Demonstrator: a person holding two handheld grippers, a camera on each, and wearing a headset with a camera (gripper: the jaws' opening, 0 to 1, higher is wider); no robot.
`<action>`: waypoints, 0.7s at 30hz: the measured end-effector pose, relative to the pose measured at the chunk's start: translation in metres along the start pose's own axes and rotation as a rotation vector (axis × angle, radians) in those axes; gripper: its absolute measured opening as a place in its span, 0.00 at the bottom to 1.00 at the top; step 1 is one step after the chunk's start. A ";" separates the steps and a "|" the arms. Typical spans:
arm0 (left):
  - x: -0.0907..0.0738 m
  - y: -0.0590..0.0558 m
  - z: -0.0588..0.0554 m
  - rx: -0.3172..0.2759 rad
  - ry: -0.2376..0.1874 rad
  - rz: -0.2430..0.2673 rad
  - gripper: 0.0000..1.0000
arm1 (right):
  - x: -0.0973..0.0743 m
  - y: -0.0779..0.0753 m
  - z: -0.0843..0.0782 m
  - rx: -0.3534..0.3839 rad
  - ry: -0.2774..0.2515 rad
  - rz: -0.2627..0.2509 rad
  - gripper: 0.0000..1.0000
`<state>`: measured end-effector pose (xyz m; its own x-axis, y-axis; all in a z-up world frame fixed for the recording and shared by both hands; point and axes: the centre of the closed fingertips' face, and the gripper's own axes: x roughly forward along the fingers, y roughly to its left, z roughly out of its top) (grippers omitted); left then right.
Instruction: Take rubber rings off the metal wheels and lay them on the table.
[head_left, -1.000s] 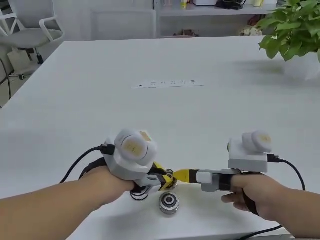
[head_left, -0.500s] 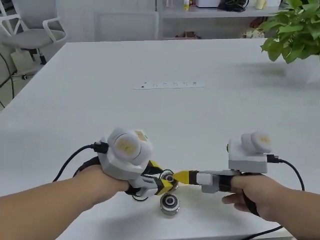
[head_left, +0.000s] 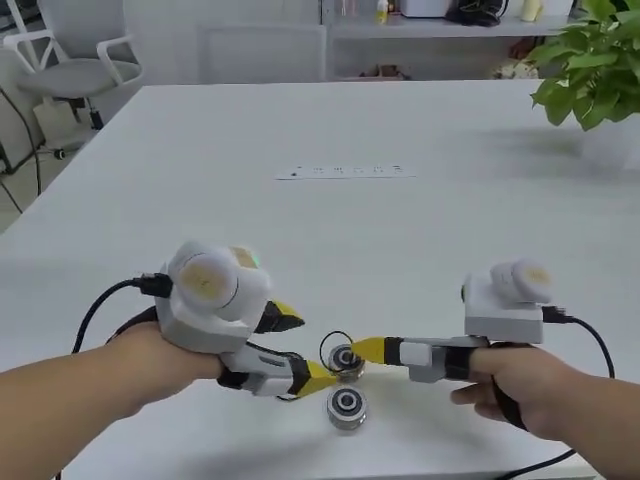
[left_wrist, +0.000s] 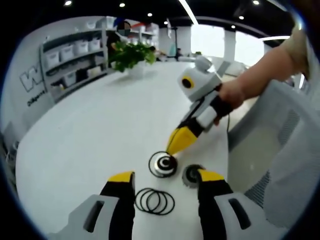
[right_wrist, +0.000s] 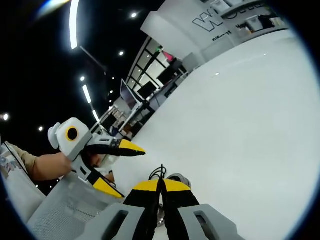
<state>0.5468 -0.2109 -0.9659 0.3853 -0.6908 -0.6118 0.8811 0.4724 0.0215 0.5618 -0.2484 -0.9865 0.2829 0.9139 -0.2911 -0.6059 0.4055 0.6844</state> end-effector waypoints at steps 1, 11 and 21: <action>-0.003 0.001 0.000 -0.004 -0.002 0.003 0.51 | 0.000 0.000 0.000 -0.002 0.003 0.001 0.00; -0.033 0.003 -0.008 -0.049 -0.029 0.022 0.57 | 0.003 0.008 0.003 -0.019 0.019 0.022 0.00; -0.054 -0.003 -0.007 -0.062 -0.063 0.022 0.65 | 0.010 0.022 0.007 -0.038 0.044 0.052 0.00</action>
<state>0.5215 -0.1710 -0.9389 0.4224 -0.7121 -0.5608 0.8544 0.5194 -0.0161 0.5561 -0.2304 -0.9700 0.2174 0.9333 -0.2857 -0.6470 0.3570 0.6738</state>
